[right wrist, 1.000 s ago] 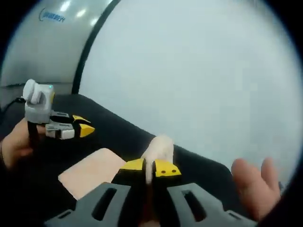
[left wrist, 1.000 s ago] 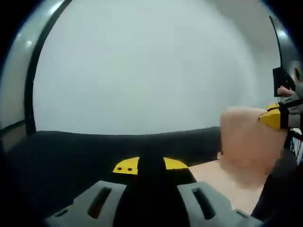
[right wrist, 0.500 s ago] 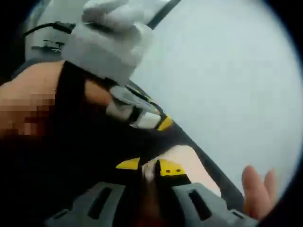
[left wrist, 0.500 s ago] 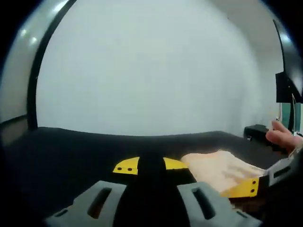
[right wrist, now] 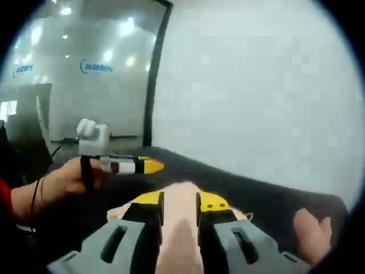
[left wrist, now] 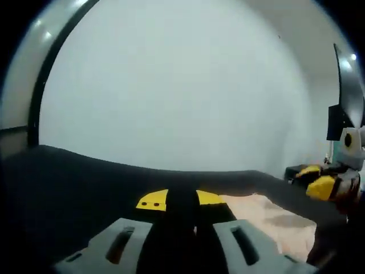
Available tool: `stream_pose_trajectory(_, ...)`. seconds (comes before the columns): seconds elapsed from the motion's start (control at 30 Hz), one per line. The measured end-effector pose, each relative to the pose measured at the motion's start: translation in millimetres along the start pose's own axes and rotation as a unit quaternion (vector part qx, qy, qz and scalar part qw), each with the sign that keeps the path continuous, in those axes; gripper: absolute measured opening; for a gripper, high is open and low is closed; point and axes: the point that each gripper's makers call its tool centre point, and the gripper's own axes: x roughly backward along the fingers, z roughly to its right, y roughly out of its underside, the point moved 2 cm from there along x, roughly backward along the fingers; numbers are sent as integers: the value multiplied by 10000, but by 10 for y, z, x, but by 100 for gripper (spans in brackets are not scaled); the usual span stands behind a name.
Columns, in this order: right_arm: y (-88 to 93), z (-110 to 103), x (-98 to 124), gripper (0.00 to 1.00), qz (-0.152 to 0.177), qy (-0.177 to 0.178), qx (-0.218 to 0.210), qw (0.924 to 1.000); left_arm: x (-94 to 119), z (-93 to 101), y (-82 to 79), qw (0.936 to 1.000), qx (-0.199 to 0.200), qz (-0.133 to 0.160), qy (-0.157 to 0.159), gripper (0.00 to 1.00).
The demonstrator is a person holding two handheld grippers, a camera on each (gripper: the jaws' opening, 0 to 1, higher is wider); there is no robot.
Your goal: Fold the towel on the table until its edges align and the towel forms a compact rectangular stack.
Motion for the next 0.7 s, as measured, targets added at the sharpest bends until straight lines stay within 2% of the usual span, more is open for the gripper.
stream_pose_trajectory(0.03, 111, -61, -49, 22, -100, -67, -2, 9999, -1, 0, 7, 10000, -19, -18, 4, 19)
stream_pose_trajectory(0.13, 256, -366, -175, 26, 11, -471, 336, 9983, -11, -13, 23, 10000, -7, -41, 10, 19)
stream_pose_trajectory(0.17, 307, -444, -216, 28, -17, -493, 487, 9976, -12, -19, 32, 10000, 7, -49, 6, 19)
stream_pose_trajectory(0.23, 454, -557, -325, 27, -288, -546, 626, 9961, -24, -31, 51, 10000, 28, -82, 2, 19)
stream_pose_trajectory(0.33, 587, -617, -397, 26, -434, -557, 755, 9946, -33, -12, 81, 9999, -11, -159, 13, 19)
stream_pose_trajectory(0.47, 561, -593, -442, 25, -410, -601, 674, 9951, -23, 21, 76, 9998, -27, -154, 79, 19)
stream_pose_trajectory(0.53, 514, -580, -375, 26, -421, -658, 663, 9947, -28, 57, 61, 9997, -55, -132, 174, 19)
stream_pose_trajectory(0.63, 282, -483, -241, 28, -34, -783, 172, 9968, -40, 148, 2, 9989, -218, -48, 403, 19)
stream_pose_trajectory(0.7, 184, -308, -147, 28, 64, -710, 135, 9974, -40, 289, -42, 9963, -436, 71, 733, 19)
